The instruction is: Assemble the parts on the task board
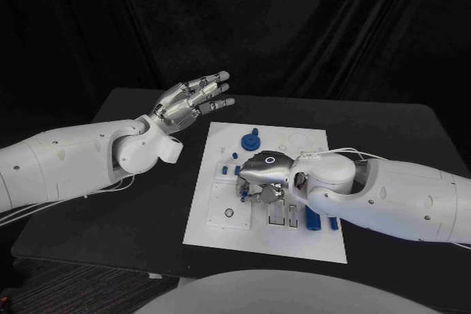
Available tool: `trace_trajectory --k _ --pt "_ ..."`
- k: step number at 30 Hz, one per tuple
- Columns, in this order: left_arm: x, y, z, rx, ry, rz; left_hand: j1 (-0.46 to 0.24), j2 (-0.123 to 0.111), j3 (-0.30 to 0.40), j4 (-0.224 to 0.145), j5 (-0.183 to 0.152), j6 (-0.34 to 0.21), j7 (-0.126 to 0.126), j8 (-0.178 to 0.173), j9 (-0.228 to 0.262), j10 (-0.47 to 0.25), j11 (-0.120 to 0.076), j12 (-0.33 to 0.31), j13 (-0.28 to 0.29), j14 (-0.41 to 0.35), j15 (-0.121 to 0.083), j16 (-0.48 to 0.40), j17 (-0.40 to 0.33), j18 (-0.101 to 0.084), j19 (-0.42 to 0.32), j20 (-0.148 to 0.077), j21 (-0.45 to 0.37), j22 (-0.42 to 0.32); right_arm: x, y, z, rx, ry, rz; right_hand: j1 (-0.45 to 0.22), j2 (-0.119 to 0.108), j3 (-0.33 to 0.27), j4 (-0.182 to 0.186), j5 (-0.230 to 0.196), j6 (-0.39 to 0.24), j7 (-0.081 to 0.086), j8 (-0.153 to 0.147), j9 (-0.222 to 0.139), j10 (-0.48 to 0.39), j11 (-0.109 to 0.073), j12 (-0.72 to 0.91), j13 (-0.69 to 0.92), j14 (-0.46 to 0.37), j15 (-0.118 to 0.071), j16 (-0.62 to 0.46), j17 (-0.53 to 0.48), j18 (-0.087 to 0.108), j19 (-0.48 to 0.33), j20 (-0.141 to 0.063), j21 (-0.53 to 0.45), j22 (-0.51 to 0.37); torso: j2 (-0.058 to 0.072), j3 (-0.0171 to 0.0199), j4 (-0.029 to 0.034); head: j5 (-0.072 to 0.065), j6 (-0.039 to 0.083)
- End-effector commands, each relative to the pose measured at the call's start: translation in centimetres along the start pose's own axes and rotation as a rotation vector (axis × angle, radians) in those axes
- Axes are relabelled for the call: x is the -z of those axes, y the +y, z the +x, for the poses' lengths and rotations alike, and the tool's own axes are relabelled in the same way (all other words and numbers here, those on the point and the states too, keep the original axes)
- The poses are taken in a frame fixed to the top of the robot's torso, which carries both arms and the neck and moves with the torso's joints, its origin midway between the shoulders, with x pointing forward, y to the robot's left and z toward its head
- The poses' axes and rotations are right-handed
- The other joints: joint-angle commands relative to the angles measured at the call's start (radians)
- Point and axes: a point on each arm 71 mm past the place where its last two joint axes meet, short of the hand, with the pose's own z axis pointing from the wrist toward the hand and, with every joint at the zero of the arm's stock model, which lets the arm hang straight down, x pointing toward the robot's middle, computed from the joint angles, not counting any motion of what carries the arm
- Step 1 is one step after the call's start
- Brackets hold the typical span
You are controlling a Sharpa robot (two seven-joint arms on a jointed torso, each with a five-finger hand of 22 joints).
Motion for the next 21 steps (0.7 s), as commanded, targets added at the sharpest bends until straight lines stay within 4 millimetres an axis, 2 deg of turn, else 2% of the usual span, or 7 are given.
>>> trace_trajectory --k 1,21 --pt "-0.04 0.00 0.19 0.016 0.015 0.013 -0.001 0.008 0.004 -0.004 0.002 0.009 -0.001 0.004 0.001 -0.002 0.008 0.005 0.001 0.005 0.006 0.007 0.001 0.007 0.006 0.002 0.005 -0.001 0.00 0.04 0.35 0.002 0.009 0.005 0.004 -0.006 0.006 0.001 -0.004 0.000 0.004 -0.005 -0.001 0.008 0.002 0.005 0.002 -0.001 0.001 -0.007 -0.002 -0.011 0.000 0.001 -0.005 0.071 0.000 -0.0003 0.0005 -0.001 0.000" --pt "-0.03 0.22 0.10 0.022 0.022 -0.006 0.000 0.008 0.004 -0.005 0.003 0.009 0.000 0.005 0.001 -0.002 0.008 0.005 0.001 0.005 0.007 0.008 0.001 0.007 0.007 0.002 0.005 0.000 -0.06 0.13 0.57 -0.003 0.007 0.006 0.004 -0.007 0.007 0.000 -0.006 -0.002 0.005 -0.009 -0.003 0.008 0.003 0.004 0.003 -0.007 0.002 -0.014 -0.008 -0.009 -0.006 0.001 -0.019 0.068 0.000 -0.0009 0.0002 0.004 0.000"
